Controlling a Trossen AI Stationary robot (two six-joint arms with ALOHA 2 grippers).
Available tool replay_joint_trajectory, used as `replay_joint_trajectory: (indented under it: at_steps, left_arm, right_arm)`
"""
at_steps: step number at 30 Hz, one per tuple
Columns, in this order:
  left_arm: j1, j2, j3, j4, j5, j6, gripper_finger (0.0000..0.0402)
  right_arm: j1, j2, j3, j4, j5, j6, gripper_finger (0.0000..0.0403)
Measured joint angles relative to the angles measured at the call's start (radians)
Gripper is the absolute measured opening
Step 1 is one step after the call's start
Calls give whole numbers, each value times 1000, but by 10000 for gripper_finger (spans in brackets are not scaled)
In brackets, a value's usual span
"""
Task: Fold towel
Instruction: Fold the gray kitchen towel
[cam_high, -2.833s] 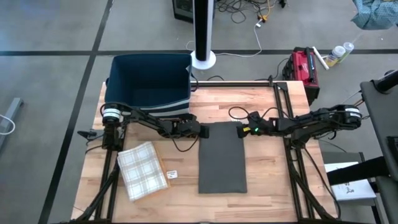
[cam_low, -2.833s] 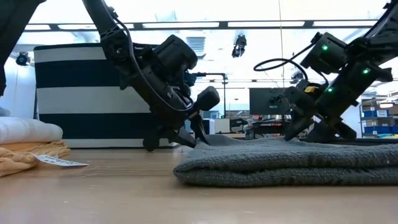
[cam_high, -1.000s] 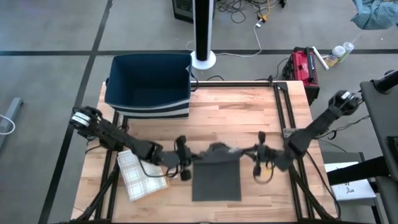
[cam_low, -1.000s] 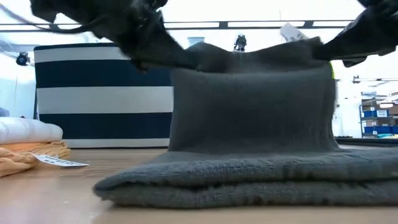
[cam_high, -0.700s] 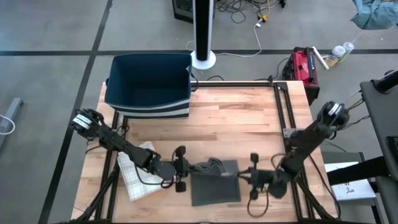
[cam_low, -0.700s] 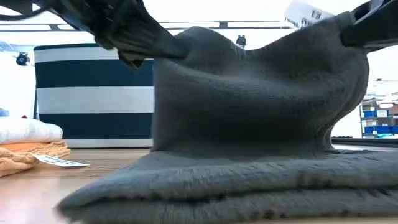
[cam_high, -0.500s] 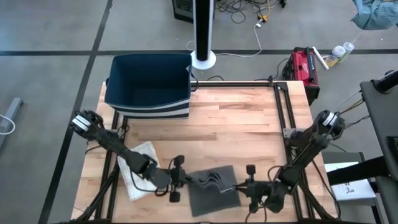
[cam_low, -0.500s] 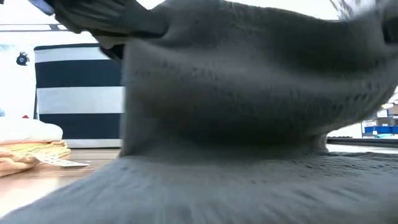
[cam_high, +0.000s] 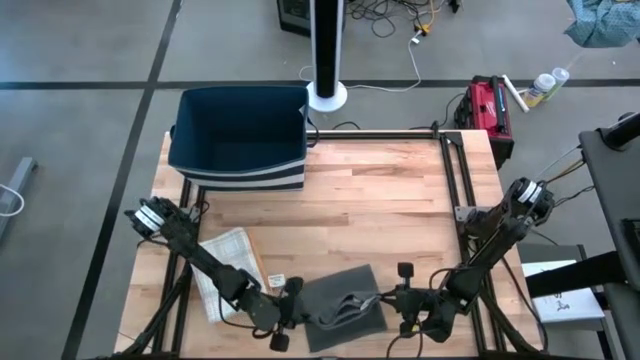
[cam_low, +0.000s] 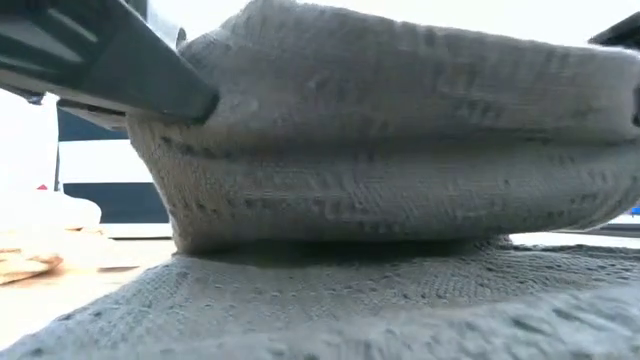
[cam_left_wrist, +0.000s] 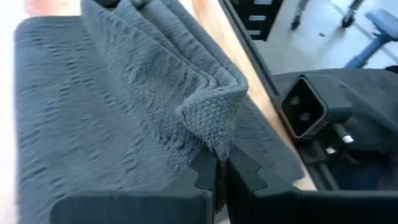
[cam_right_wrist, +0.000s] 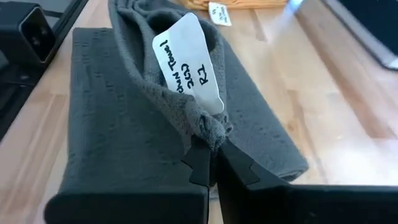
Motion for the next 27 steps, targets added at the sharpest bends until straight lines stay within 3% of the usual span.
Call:
replay_joint_trajectory:
  at_steps: [15, 27]
  left_arm:
    - [-6, 10, 52, -31, 89, -9, 6]
    - [-23, 33, 53, 28, 205, -104, 20]
  right_arm:
    - [29, -30, -1, 46, -59, 16, 2]
    - [33, 12, -2, 123, -260, 34, 5]
